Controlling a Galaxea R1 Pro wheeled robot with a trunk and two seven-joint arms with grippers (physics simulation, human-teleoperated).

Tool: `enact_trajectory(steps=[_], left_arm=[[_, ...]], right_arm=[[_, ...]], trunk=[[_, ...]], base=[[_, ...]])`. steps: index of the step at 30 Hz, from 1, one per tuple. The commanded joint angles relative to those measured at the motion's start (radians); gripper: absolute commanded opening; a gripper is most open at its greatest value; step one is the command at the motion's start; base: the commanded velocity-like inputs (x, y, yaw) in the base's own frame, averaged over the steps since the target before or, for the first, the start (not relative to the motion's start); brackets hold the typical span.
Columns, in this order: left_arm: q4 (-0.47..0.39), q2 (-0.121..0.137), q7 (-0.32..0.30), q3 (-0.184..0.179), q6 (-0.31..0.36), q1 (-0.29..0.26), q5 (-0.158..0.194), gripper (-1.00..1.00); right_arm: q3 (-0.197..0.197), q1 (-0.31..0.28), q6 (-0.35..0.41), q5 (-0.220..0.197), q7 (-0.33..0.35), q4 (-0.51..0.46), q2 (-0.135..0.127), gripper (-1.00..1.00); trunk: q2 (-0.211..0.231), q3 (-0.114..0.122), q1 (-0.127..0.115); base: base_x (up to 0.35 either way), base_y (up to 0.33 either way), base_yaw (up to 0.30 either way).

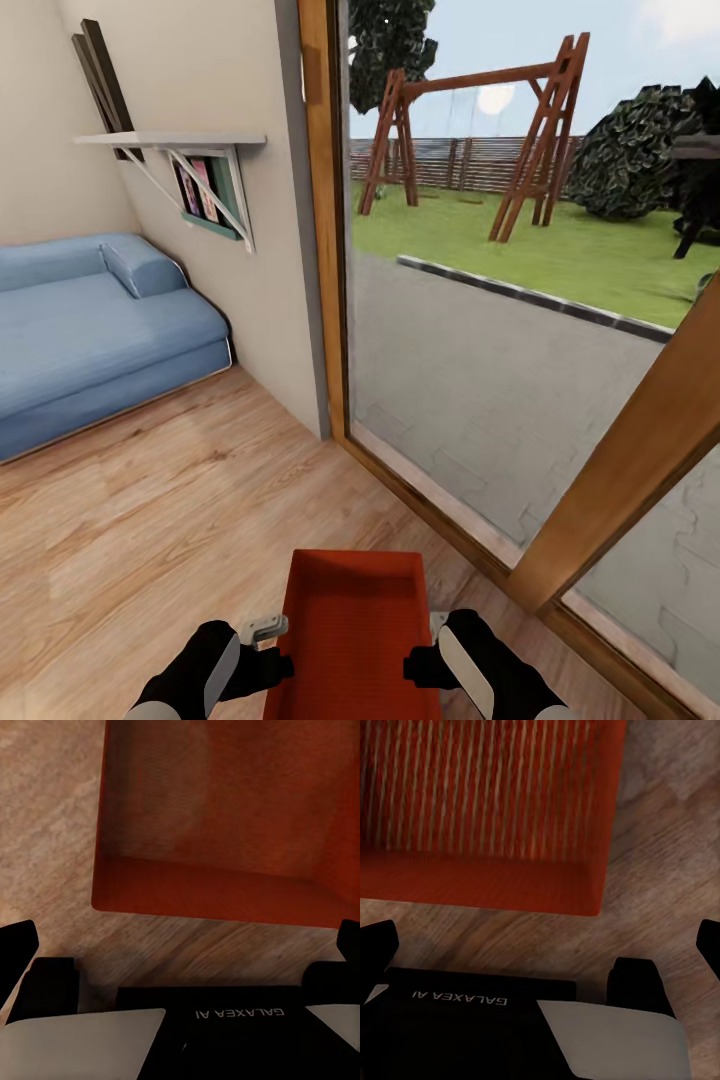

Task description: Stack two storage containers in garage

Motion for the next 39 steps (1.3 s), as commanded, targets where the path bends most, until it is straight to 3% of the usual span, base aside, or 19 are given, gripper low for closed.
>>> enact_trajectory(steps=[1, 24, 39], left_arm=[[-0.002, -0.001, -0.003, 0.006, 0.006, 0.0, -0.001, 1.0], [-0.002, -0.001, -0.003, 0.006, 0.006, 0.0, -0.006, 1.0], [-0.002, -0.001, -0.003, 0.006, 0.006, 0.0, -0.006, 1.0]], right_arm=[[0.004, -0.001, 0.002, -0.011, -0.01, -0.001, -0.001, 1.0], [0.004, -0.001, 0.002, -0.011, -0.009, 0.0, 0.0, 1.0], [0.004, -0.001, 0.002, -0.011, -0.009, 0.0, -0.001, 1.0]], trunk=[[0.0, -0.001, 0.0], [0.0, -0.001, 0.0], [-0.105, -0.048, 0.057]], base=[[0.0, 0.0, 0.0], [-0.073, 0.0, 0.0], [0.0, 0.0, 0.0]])
